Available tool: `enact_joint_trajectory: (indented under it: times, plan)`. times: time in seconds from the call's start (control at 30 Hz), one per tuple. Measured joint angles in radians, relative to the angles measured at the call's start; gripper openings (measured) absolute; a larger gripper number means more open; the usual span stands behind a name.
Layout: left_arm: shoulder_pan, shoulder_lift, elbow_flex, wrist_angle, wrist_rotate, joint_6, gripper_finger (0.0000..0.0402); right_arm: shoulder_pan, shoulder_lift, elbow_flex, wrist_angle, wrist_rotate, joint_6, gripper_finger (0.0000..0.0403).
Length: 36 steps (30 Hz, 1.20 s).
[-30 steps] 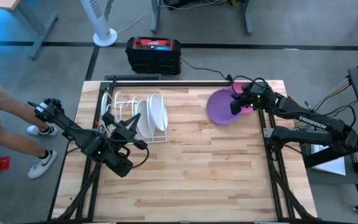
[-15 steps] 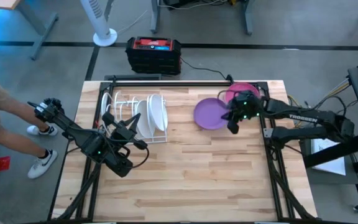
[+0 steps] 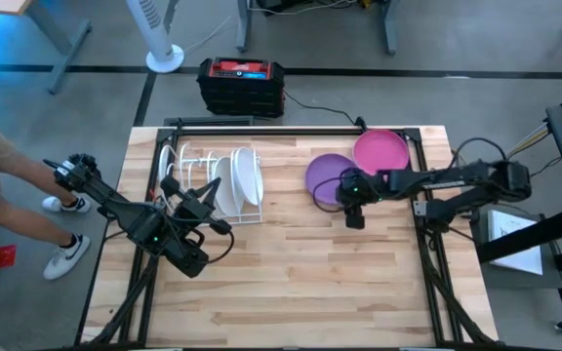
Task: Sort dishes
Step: Put the violet plate into the white dish rack
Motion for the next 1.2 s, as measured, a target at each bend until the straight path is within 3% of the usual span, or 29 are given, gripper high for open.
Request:
enact_joint_trajectory:
  times: [0.17,0.33,0.6,0.77,0.83,1.0,1.2]
  plan:
    - [0.000,0.000,0.000,0.000,0.009,0.000,0.0000,0.001,0.079,0.026,0.006,0.027,-0.003,0.0228]
    - [0.000,0.000,0.000,0.000,0.010,0.000,0.0000,0.001,0.178,0.049,0.005,0.027,-0.002,0.0222]
    - [0.000,0.000,0.000,0.000,0.010,0.000,0.0000,-0.004,0.326,0.137,-0.014,0.030,-0.012,0.0145]
    - [0.000,0.000,0.000,0.000,0.011,0.000,0.0000,0.003,0.375,0.191,-0.058,0.039,0.020,0.0035]
    - [0.000,0.000,0.000,0.000,0.011,0.000,0.0000,0.012,0.362,0.197,-0.041,0.062,0.011,0.0013]
    - [0.000,0.000,0.000,-0.002,0.022,0.001,0.0000,0.055,0.257,0.184,-0.045,0.082,0.001,0.0003]
    - [-0.012,-0.013,0.001,-0.011,0.012,0.008,0.0000,0.066,0.030,0.143,0.076,0.002,0.071,0.0001]
